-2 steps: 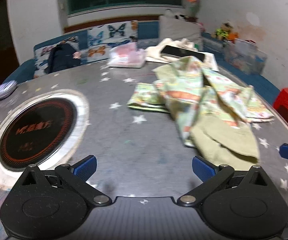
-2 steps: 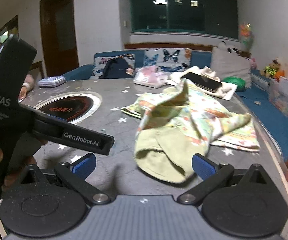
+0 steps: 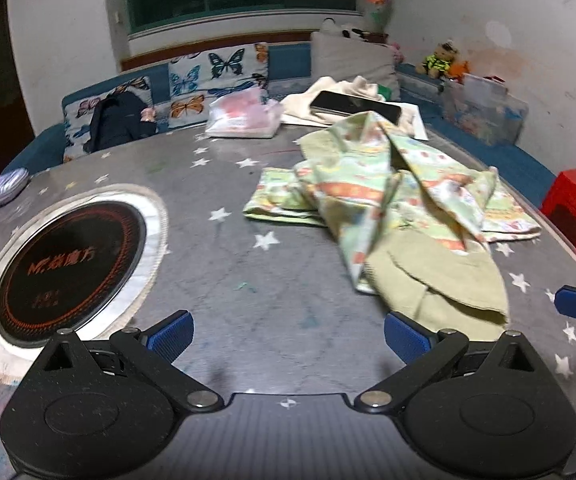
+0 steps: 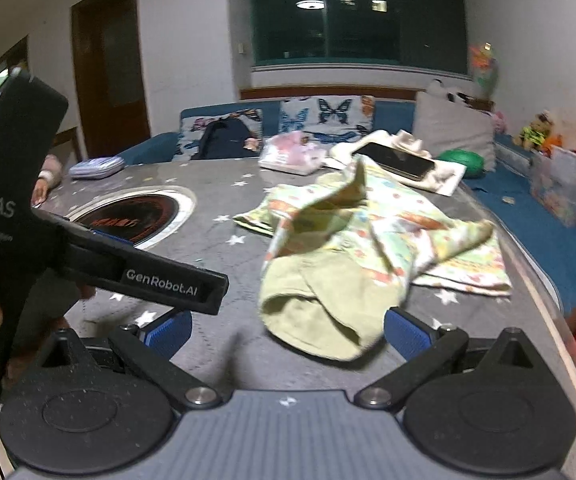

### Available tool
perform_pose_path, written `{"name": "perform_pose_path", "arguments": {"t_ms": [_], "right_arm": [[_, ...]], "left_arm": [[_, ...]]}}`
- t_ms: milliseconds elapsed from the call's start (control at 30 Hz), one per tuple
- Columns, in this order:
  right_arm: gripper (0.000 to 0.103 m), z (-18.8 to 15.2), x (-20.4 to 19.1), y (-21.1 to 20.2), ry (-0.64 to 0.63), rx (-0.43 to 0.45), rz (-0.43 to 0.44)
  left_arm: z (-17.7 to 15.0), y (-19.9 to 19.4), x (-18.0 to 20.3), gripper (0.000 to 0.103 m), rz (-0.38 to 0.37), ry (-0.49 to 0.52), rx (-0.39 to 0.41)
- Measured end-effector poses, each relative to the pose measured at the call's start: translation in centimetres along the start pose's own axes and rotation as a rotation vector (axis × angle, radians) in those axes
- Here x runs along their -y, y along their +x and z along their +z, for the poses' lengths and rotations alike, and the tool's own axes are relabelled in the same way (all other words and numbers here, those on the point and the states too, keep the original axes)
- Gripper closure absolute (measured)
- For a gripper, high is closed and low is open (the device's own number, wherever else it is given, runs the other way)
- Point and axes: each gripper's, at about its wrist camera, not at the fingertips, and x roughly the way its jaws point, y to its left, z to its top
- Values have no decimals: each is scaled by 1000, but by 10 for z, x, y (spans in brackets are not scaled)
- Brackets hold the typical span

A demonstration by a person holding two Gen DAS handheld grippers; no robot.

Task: Fold clothes
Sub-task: 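Move both grippers toward the crumpled green printed shirt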

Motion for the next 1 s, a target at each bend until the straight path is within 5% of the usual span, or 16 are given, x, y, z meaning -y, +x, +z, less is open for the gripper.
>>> {"name": "perform_pose_path", "arguments": {"t_ms": [300, 433, 1000], "right_arm": [[0, -6, 22, -2, 26, -41, 46], [0, -8, 11, -6, 26, -43, -10], [0, -4, 16, -3, 32, -80, -43]], "left_arm": [[0, 1, 39, 0, -7, 3, -36], [2, 0, 34, 0, -58, 42, -23], [9, -1, 23, 0, -66, 47, -101]]}}
